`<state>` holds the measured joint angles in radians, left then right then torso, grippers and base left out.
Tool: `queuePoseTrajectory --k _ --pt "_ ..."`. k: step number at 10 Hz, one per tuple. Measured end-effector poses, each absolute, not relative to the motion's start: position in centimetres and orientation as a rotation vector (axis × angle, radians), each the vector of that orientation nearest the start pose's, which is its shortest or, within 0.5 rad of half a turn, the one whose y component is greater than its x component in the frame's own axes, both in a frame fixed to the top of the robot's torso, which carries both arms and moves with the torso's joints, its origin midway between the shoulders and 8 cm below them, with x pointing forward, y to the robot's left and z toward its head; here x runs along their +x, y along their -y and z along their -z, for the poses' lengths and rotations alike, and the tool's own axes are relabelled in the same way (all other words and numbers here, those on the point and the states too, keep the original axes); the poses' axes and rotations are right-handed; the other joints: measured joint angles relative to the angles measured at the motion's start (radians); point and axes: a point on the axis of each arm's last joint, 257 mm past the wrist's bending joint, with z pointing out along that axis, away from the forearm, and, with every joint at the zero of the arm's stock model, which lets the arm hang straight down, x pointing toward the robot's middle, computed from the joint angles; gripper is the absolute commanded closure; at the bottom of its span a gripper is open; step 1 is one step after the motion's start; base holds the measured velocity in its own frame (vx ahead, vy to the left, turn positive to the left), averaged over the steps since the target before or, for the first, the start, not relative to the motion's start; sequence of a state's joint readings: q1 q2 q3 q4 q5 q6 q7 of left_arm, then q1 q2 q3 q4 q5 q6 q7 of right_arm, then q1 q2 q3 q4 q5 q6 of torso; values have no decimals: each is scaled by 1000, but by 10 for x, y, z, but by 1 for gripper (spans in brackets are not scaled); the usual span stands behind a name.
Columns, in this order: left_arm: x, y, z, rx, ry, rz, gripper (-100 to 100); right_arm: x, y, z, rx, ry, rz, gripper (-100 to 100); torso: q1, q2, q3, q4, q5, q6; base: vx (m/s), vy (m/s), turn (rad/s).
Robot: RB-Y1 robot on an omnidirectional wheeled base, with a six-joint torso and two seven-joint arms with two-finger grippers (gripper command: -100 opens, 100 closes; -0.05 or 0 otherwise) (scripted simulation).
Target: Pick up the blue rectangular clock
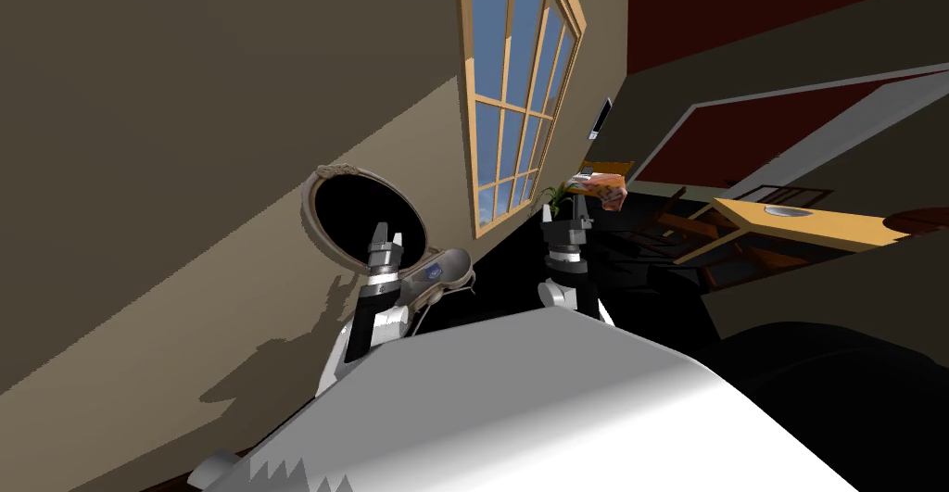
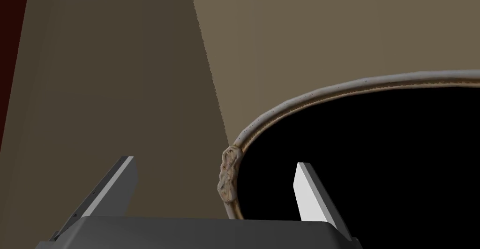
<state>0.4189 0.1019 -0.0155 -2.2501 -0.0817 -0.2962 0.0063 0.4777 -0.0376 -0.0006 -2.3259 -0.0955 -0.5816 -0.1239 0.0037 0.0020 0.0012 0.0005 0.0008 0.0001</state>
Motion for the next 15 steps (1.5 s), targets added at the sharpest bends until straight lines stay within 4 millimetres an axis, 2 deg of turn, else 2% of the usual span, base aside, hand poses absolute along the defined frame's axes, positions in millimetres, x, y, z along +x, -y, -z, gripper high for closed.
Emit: queuePoseTrajectory --k 4,6,8,11,15 --pt "420 -244 7 -734 -881 1362 -100 319 280 -66 609 -451 -1521 0 1 0 0 0 0 0 -42 69 -38" --pt "442 -238 17 -803 -899 1429 -100 319 280 -66 609 -451 -1521 0 2 1 0 0 0 0 -36 66 -28" --pt "454 -231 19 -849 -912 1471 -100 319 280 -66 609 -451 -1521 0 -1 -1 -1 0 0 0 -28 48 -45" --pt "482 -222 33 -948 -943 1536 -100 319 280 -66 609 -451 -1521 0 -1 -1 -1 0 0 0 -23 41 -23" --pt "509 -211 55 -1073 -989 1588 -100 319 280 -66 609 -451 -1521 0 -1 -2 -1 0 0 0 -15 35 -29"
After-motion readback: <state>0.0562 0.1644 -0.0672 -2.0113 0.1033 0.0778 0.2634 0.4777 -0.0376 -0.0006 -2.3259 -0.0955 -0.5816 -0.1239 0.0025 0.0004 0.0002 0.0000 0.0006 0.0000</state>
